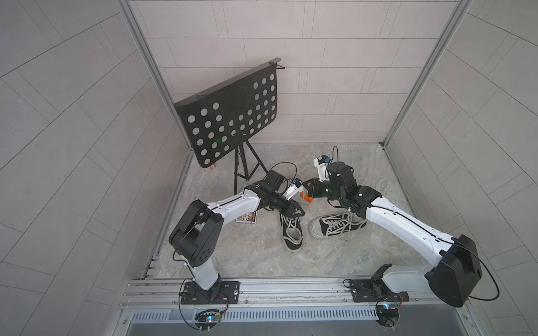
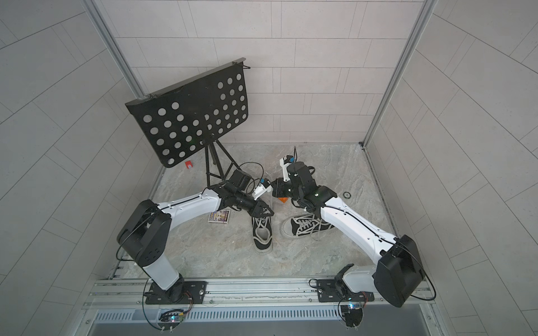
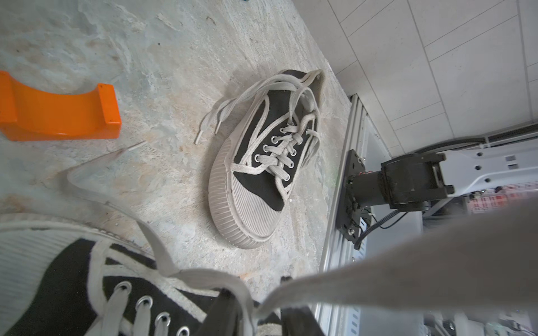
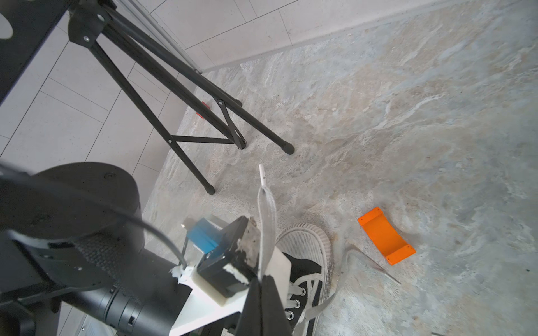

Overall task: Tie the shoes
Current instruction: Cross the shoelace with the shoelace.

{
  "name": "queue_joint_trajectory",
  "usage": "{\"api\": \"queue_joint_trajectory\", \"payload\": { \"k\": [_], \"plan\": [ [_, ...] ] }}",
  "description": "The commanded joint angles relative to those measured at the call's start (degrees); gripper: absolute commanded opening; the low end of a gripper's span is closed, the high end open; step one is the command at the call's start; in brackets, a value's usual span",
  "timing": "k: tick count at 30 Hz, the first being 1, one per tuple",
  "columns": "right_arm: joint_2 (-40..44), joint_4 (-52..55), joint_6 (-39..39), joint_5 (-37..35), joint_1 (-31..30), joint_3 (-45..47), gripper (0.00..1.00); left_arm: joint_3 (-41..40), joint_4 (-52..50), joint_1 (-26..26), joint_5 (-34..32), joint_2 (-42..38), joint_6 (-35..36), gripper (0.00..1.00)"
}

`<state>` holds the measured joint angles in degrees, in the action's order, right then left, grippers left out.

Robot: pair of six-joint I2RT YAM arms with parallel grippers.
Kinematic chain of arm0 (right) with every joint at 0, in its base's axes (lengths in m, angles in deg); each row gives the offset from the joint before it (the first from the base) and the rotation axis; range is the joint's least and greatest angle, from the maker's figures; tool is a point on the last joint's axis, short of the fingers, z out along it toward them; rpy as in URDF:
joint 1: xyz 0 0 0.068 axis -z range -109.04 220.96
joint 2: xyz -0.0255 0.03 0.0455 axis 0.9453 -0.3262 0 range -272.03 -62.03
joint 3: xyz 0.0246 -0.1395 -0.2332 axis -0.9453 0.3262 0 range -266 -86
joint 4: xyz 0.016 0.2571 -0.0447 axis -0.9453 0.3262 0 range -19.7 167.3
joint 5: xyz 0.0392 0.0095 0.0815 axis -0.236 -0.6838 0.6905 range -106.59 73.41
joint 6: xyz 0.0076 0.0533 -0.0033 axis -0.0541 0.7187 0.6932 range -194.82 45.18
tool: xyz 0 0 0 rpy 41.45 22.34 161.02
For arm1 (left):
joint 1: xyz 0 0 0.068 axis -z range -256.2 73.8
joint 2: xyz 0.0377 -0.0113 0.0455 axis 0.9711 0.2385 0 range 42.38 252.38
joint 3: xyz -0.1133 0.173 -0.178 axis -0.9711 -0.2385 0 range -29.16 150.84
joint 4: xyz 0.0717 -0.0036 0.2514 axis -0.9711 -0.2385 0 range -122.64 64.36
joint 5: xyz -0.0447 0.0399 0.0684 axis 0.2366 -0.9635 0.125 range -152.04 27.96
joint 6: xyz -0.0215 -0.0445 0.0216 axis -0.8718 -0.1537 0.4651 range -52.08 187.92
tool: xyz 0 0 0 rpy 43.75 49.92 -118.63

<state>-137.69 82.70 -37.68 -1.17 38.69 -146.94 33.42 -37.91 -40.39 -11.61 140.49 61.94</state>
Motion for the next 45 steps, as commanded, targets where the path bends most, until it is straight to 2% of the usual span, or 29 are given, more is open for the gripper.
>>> {"api": "queue_joint_trajectory", "payload": {
  "k": [1,3,7,15,18,29,36,41,45],
  "plan": [
    [-1.3,-0.8,0.6,1.0,0.5,-0.3,0.0,0.7,0.4,0.3,-0.1,-0.2,1.6,0.17],
    [-2.1,-1.5,1.0,1.7,1.3,0.4,0.0,0.6,-1.5,0.2,-1.0,-1.0,2.3,0.1],
    [-4.1,-4.0,2.0,3.1,2.8,2.5,0.0,-0.6,-2.4,0.1,-1.5,-3.0,1.5,0.05],
    [-10.7,-10.0,4.2,6.8,3.6,5.0,0.0,-3.3,-1.0,0.0,0.7,-5.4,-2.4,0.05],
    [-13.5,-13.1,4.4,11.6,3.4,4.7,0.0,-4.2,-0.7,-0.1,1.5,-6.1,-3.3,0.06],
    [-25.1,-14.1,2.2,25.9,1.9,2.7,0.01,-6.6,1.3,-1.9,3.2,-7.3,-7.1,0.08],
    [-22.8,-6.5,-5.1,23.1,4.1,1.7,0.43,-8.3,3.7,-3.3,4.2,-8.8,-10.1,0.1],
    [-17.5,-7.0,-8.4,23.5,6.9,4.7,0.62,-8.8,4.1,-4.1,4.8,-8.8,-10.9,0.11],
    [-13.6,-9.9,-9.7,25.0,8.9,8.4,0.71,-8.9,5.1,-4.2,5.5,-8.3,-11.6,0.11]
  ]
}}
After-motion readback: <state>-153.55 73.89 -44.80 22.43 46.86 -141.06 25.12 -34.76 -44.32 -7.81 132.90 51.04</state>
